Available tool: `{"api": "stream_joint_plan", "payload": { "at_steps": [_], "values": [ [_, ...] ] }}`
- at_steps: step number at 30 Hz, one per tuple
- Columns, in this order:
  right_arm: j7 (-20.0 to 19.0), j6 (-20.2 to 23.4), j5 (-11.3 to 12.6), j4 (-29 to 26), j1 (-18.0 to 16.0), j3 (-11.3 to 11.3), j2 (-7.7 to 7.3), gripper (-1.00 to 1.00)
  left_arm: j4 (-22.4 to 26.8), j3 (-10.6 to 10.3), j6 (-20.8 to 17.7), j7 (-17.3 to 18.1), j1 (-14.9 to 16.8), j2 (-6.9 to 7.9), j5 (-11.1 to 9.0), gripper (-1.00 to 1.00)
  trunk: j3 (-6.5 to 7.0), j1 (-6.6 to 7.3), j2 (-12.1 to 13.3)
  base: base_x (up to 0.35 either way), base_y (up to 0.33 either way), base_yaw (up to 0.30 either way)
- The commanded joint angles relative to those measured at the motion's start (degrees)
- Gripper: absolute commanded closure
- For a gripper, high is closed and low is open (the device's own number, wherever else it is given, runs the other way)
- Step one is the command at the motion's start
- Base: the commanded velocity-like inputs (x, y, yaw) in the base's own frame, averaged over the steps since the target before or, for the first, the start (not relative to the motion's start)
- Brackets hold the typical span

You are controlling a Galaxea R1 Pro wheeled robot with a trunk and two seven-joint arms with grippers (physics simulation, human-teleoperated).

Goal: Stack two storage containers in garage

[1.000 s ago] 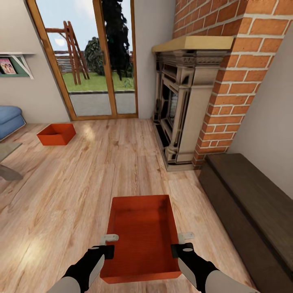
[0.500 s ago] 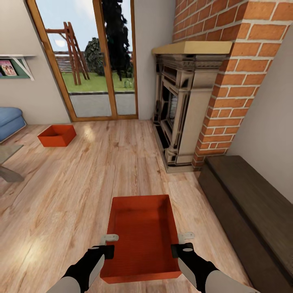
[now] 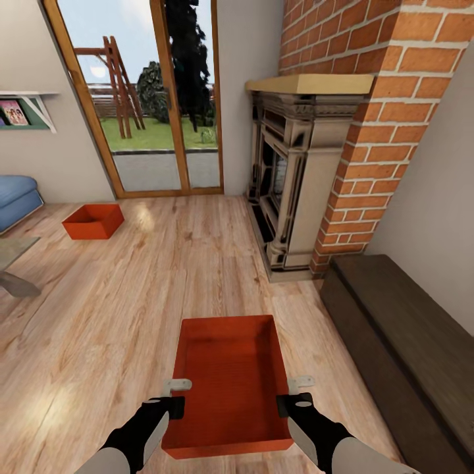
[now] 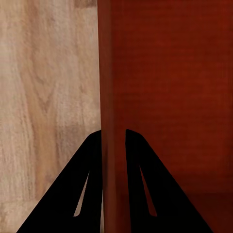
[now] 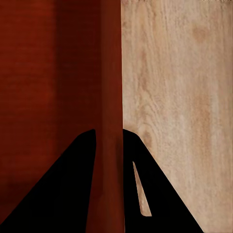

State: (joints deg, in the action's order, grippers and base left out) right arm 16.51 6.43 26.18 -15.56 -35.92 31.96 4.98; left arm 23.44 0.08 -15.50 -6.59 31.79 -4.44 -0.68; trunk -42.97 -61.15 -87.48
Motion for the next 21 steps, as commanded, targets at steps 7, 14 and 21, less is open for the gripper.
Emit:
{"api": "stream_joint_plan", "payload": {
  "at_steps": [7,14,21],
  "values": [
    [0.74,0.42,0.01,-0.34,-0.03,0.37,-0.64,1.0,0.2,0.36,-0.47,-0.71,0.02,-0.03,1.5,1.0,1.22,1.55,2.8,0.0,0.0,0.0],
    [0.63,0.42,0.01,-0.43,-0.03,0.35,-0.67,1.0,0.2,0.36,-0.48,-0.66,-0.01,-0.04,1.5,1.0,2.47,3.09,5.61,0.0,0.0,0.0],
    [0.7,0.46,0.01,-0.44,-0.03,0.35,-0.67,1.0,0.2,0.36,-0.5,-0.64,0.01,-0.04,1.48,1.0,3.73,4.62,8.41,0.0,0.0,0.0]
  ]
}}
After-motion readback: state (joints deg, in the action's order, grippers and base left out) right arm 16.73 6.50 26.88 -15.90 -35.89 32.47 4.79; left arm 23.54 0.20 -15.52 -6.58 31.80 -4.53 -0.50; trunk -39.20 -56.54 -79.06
